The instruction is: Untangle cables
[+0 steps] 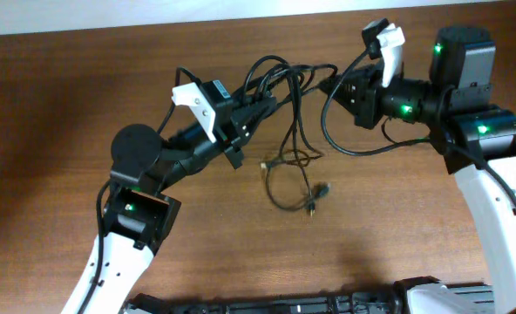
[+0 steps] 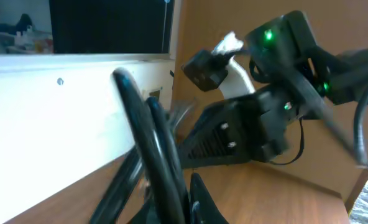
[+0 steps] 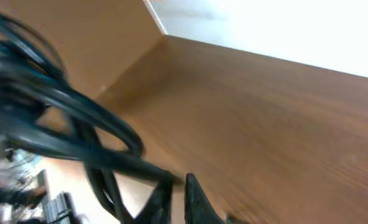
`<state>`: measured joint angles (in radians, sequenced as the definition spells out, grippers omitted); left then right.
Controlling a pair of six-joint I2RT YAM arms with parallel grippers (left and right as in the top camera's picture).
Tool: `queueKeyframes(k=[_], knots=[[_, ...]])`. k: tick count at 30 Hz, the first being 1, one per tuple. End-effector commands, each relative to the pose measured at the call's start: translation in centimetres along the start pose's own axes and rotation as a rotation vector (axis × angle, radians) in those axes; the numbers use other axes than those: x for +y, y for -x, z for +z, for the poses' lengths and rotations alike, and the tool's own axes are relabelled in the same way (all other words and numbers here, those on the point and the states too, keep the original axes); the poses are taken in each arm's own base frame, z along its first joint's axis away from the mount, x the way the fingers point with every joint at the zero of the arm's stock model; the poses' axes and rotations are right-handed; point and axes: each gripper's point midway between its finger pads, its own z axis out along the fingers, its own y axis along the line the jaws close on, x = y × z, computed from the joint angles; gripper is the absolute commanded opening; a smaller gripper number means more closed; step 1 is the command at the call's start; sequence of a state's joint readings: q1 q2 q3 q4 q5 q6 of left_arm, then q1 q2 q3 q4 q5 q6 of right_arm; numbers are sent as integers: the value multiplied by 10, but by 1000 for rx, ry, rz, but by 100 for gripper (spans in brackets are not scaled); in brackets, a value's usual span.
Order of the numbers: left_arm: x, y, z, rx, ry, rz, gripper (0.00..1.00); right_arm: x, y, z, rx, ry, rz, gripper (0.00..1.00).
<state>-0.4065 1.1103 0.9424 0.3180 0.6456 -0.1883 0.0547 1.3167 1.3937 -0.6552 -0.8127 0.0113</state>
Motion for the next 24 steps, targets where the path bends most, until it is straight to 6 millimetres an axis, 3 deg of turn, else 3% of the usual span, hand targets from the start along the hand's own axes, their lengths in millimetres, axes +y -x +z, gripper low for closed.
queueKeyframes(k=[1, 6, 8, 11, 12, 14, 17, 20, 24], knots=[[-2, 19, -7, -47, 16, 26, 0, -43, -2, -14, -5, -193, 51, 4], [-2, 19, -7, -48, 15, 26, 0, -42, -15, -14, 43, -191, 92, 4], [-2, 19, -7, -46, 15, 24, 0, -30, -16, -13, 49, -124, 46, 9], [-11, 15, -7, -31, -37, 23, 0, 21, -11, -14, 2, 181, -260, 32], [-17, 14, -7, -23, -75, 24, 0, 41, -9, -18, -43, 295, -390, 52], [-28, 14, -8, -18, -136, 34, 0, 49, -7, -21, -74, 339, -461, 66], [-34, 12, -9, -11, -174, 43, 0, 60, 4, -25, -135, 395, -535, 66], [-42, 14, -7, -20, -197, 50, 0, 77, 12, -34, -196, 498, -593, 58], [-56, 18, -4, -43, -238, 66, 0, 80, 11, -36, -200, 515, -593, 54]])
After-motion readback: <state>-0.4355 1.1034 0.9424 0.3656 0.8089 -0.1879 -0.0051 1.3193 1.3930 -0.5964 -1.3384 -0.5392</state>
